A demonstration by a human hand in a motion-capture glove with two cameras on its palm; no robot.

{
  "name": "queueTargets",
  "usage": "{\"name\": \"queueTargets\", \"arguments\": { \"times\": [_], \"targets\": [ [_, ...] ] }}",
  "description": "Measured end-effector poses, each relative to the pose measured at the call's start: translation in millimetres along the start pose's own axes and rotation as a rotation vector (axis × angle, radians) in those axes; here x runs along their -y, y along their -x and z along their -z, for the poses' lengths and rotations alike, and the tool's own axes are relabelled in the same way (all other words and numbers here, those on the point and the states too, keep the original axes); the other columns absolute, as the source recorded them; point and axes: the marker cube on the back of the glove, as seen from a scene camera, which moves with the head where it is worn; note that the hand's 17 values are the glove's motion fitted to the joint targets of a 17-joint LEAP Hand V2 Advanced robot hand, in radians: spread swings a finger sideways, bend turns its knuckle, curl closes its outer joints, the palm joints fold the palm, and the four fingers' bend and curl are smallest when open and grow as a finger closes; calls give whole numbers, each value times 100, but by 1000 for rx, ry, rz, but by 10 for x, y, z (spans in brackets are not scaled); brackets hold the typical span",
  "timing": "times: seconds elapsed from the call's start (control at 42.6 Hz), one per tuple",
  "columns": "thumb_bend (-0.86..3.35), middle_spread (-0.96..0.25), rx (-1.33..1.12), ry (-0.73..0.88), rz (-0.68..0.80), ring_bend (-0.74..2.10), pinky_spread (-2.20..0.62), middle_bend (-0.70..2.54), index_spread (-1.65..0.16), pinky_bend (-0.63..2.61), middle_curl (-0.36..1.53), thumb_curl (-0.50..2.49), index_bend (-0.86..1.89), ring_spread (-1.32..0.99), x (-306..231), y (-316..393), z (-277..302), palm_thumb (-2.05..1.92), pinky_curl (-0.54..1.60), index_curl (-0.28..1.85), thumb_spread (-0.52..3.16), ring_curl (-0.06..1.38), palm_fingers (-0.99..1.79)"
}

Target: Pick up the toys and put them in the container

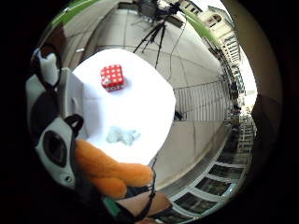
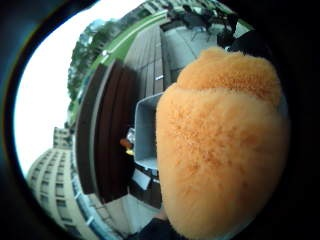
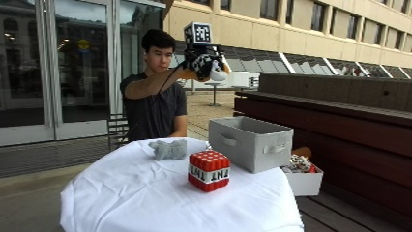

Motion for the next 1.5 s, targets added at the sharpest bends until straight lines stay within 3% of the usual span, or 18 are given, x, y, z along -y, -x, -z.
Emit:
{"name": "queueTargets", "arguments": {
  "times": [0.141,0.469,0.54,0.587,0.61,0.634,0.774,0.939,1.244,1.502],
  "targets": [
    [39,-37,31,-53,205,144,-47,107,-40,106,73,81,18,-36,-103,763,-126,70,37,13,27,54,95],
    [37,-41,25,62,281,143,-47,100,-41,106,82,88,12,-37,-263,1631,-748,70,38,13,24,55,92],
    [34,-42,45,62,305,148,-48,98,-39,116,82,89,-11,-38,-274,1671,-793,66,42,5,25,57,71],
    [35,-42,50,69,317,150,-48,102,-39,117,85,90,3,-37,-276,1678,-799,67,42,6,25,59,77],
    [25,-42,51,77,323,148,-47,89,-39,132,80,87,-21,-39,-274,1672,-796,53,46,-3,38,56,48],
    [18,-37,51,86,331,149,-46,79,-38,140,77,81,-20,-38,-266,1658,-790,40,49,-2,53,57,37],
    [-6,-19,13,103,363,130,-33,50,-35,158,68,65,7,-28,-243,1449,-690,7,52,2,79,50,-8],
    [-7,-8,-84,38,364,104,-19,33,-34,161,58,54,15,-16,-289,712,-621,-5,48,7,92,38,-21],
    [-6,-2,-148,70,248,81,-3,19,-30,154,50,41,6,-4,-571,-819,-1243,-6,43,9,97,29,-21],
    [-7,-2,-128,148,188,76,0,17,-30,152,46,35,7,-1,-1007,-1266,-2058,-6,40,9,97,27,-17]
  ]
}}
